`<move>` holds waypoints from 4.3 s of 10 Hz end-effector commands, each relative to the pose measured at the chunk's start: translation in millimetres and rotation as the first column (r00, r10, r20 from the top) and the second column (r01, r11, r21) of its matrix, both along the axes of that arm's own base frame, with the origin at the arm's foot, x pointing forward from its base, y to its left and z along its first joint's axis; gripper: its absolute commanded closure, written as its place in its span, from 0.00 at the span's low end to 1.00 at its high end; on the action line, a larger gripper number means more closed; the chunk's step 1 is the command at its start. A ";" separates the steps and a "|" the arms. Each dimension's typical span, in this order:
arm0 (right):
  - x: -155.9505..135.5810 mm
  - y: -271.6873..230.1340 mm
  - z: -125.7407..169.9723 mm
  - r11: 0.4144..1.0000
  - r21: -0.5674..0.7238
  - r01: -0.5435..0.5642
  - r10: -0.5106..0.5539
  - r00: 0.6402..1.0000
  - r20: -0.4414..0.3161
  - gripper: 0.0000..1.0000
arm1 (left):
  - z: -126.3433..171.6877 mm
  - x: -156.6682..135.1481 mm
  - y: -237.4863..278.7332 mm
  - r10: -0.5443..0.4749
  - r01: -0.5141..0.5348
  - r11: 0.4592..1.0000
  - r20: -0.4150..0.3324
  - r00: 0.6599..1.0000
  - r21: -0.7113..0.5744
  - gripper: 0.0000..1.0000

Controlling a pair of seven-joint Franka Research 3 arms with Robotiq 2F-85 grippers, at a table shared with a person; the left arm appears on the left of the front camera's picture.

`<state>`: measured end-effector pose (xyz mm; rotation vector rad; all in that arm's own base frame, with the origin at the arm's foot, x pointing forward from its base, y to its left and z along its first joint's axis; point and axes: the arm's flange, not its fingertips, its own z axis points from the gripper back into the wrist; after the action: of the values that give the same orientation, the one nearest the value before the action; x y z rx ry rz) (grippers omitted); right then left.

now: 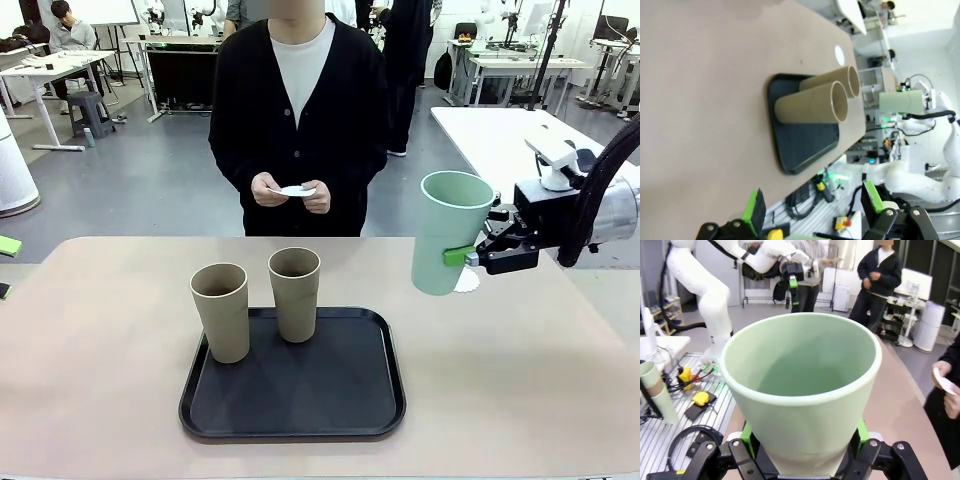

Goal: Place coasters on the table and set cups on them.
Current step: Pick up one Reusable plastic cup and place it on a coaster set by the human.

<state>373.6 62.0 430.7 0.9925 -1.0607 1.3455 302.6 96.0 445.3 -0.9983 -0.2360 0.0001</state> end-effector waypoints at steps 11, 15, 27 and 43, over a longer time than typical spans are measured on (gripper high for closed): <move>149.5 -148.7 33.2 0.967 0.072 0.245 -0.240 0.967 -0.082 0.15 | 0.1 1.2 -1.1 -0.004 0.004 1.000 0.017 1.000 -0.009 0.00; 158.2 -129.2 11.2 0.979 0.086 0.184 -0.177 0.981 -0.078 0.15 | 0.1 1.2 -1.1 -0.004 0.004 1.000 0.017 1.000 -0.009 0.00; 185.6 -127.6 -39.5 0.993 0.039 0.112 -0.107 0.988 -0.107 0.15 | 0.1 1.2 -1.1 -0.004 0.004 1.000 0.017 1.000 -0.009 0.00; 256.7 -127.7 -145.9 0.998 0.037 -0.051 0.056 0.989 -0.138 0.15 | 0.1 1.2 -1.1 -0.004 0.004 1.000 0.017 1.000 -0.009 0.00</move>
<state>619.9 -63.8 281.4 1.0976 -0.9656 1.2879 302.6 96.1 445.3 -0.9985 -0.2364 0.0001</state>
